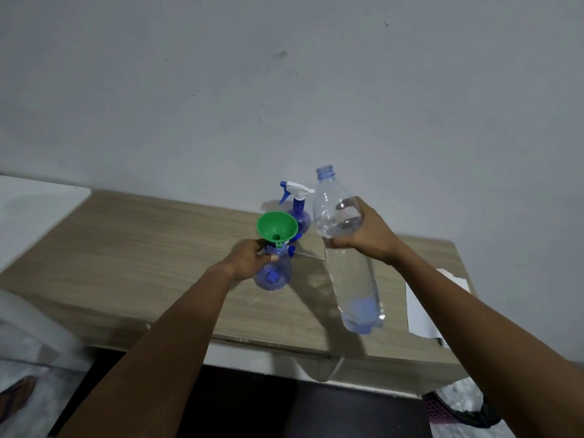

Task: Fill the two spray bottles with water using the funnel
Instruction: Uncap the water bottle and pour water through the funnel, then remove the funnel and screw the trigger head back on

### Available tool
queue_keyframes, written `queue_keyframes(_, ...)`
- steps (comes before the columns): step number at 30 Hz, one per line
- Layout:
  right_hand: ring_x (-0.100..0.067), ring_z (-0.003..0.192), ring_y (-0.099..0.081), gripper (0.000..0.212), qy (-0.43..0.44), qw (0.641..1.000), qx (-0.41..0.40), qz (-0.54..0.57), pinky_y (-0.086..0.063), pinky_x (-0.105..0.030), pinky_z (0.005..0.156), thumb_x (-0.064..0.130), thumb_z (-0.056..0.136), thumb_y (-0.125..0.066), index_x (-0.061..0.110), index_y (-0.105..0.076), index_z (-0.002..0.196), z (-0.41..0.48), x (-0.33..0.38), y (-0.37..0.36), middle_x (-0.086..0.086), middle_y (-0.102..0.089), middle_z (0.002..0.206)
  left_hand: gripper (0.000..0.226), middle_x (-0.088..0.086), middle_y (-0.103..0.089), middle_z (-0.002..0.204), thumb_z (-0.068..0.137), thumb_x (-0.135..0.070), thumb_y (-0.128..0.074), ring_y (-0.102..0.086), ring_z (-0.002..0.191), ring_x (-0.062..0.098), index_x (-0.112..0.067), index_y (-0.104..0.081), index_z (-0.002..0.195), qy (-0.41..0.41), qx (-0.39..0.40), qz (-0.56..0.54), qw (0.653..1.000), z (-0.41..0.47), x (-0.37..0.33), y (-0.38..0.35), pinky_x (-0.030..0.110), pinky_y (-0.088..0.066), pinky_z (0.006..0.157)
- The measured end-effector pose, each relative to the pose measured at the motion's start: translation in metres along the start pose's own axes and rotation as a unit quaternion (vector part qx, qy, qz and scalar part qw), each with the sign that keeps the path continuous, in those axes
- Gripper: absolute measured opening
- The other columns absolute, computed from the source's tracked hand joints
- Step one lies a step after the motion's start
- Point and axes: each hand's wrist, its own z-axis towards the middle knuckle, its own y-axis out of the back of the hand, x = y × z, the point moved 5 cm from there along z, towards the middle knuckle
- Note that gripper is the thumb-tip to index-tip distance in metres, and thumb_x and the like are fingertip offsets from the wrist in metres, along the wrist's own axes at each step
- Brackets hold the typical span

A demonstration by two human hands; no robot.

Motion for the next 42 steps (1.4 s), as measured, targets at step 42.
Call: queue_keyframes(42, -0.017, 0.122, -0.064, 0.078, 0.021, 0.974, -0.061, 0.219, -0.055, -0.028, 0.096, 0.003, 0.073, -0.089, 0.016, -0.053, 0.141, -0.025, -0.027, -0.134, -0.003, -0.066, 0.133, 0.052, 0.001, -0.070, 0.128, 0.082, -0.046, -0.072, -0.061, 0.127, 0.023, -0.027, -0.064, 0.129, -0.072, 0.095, -0.138, 0.983, -0.014, 0.028, -0.007, 0.050, -0.042, 0.113)
